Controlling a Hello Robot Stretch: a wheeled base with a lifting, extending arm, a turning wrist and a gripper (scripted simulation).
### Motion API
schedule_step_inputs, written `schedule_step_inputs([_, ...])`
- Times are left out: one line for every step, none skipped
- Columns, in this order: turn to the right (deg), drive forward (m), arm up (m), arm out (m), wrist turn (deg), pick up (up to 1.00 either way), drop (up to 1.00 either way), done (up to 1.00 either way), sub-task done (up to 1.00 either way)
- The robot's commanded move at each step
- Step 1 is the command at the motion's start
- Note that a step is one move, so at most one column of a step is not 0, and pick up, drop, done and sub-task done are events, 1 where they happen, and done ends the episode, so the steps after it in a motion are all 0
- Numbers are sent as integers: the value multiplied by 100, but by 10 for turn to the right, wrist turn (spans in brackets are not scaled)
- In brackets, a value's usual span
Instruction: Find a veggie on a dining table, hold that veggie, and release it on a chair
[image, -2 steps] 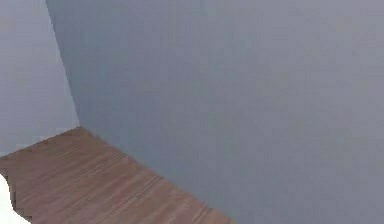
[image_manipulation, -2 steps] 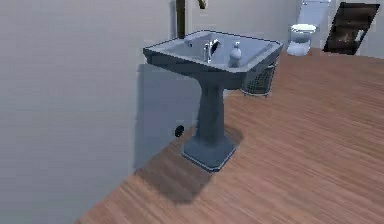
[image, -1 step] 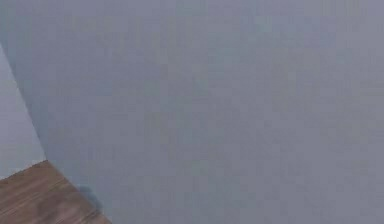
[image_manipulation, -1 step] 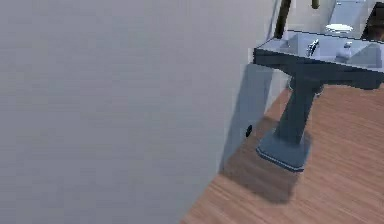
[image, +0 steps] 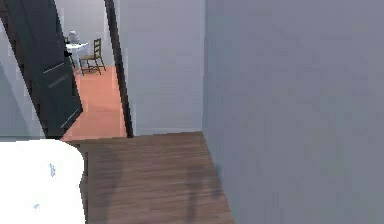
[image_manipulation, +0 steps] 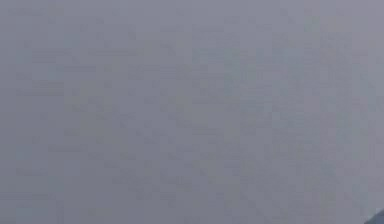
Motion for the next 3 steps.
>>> schedule_step_inputs([-150, 0, 0, 0, 0, 0, 0, 0, 0])
schedule_step_inputs([0, 100, 0, 0, 0, 0, 0, 0, 0])
schedule_step_inputs([-30, 0, 0, 0, 0, 0, 0, 0, 0])
